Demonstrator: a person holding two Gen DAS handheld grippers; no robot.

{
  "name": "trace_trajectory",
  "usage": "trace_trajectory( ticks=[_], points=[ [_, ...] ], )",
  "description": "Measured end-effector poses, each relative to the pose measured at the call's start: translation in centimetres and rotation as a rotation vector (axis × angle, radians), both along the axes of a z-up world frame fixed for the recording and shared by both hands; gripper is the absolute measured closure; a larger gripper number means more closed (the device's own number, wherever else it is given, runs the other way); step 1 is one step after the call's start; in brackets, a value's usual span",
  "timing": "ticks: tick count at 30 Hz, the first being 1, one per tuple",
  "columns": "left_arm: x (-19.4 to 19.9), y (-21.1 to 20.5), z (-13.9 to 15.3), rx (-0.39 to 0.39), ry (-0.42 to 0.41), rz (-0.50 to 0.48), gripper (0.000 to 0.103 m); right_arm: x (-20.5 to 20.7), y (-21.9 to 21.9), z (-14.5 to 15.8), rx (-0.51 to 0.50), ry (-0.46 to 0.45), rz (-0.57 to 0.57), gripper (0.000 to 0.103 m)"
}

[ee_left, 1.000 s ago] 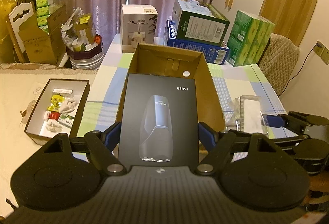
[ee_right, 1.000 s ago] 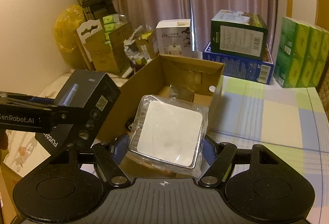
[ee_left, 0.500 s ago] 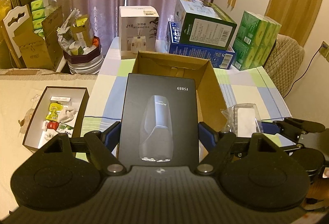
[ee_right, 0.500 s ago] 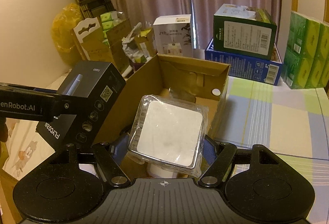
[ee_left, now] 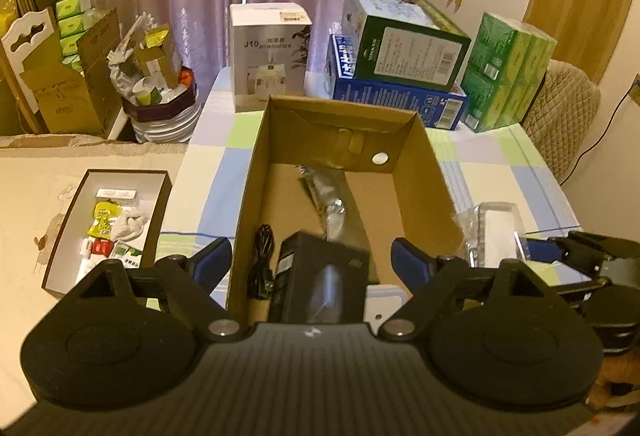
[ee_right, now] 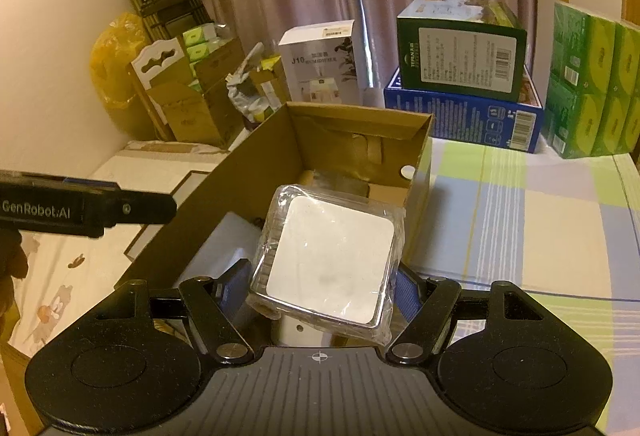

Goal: Organize objects
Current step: 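Carry the black box and white box over the cardboard box with both tools, then open the left gripper to drop the black box while the right releases the white box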

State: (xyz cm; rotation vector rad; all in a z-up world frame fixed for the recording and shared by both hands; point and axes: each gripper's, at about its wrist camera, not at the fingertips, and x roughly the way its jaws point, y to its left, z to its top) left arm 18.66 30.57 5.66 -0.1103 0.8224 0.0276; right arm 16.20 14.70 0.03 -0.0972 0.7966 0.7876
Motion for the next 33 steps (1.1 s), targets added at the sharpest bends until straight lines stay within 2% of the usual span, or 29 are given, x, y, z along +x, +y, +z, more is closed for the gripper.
trace_trajectory(
  ticks=[17, 23, 25, 26, 27, 33],
  points=[
    [-2.7, 0.9, 0.2, 0.008, -0.001, 0.04, 0.019, -1.3, 0.8, 0.8, 0.011, 0.008, 0.018, 0.033],
    [-3.3, 1.5, 0.5, 0.007, -0.012, 0.056, 0.017, -1.0, 0.9, 0.9, 0.056, 0.039, 0.017, 0.033],
    [-3.4, 1.7, 0.6, 0.01, -0.016, 0.064, 0.013, -0.7, 1.1, 0.9, 0.104, 0.052, 0.04, 0.029],
    [-3.5, 1.8, 0.6, 0.013, -0.018, 0.07, 0.011, -0.5, 1.1, 0.9, 0.11, 0.047, 0.027, 0.022],
    [-3.7, 1.9, 0.6, 0.015, -0.022, 0.075, 0.01, -0.5, 1.1, 1.1, 0.12, 0.035, 0.018, 0.019],
    [-4.6, 2.3, 0.3, 0.006, -0.029, 0.097, 0.004, 0.0, 0.2, 1.4, 0.124, 0.045, -0.031, 0.018]
  ],
)
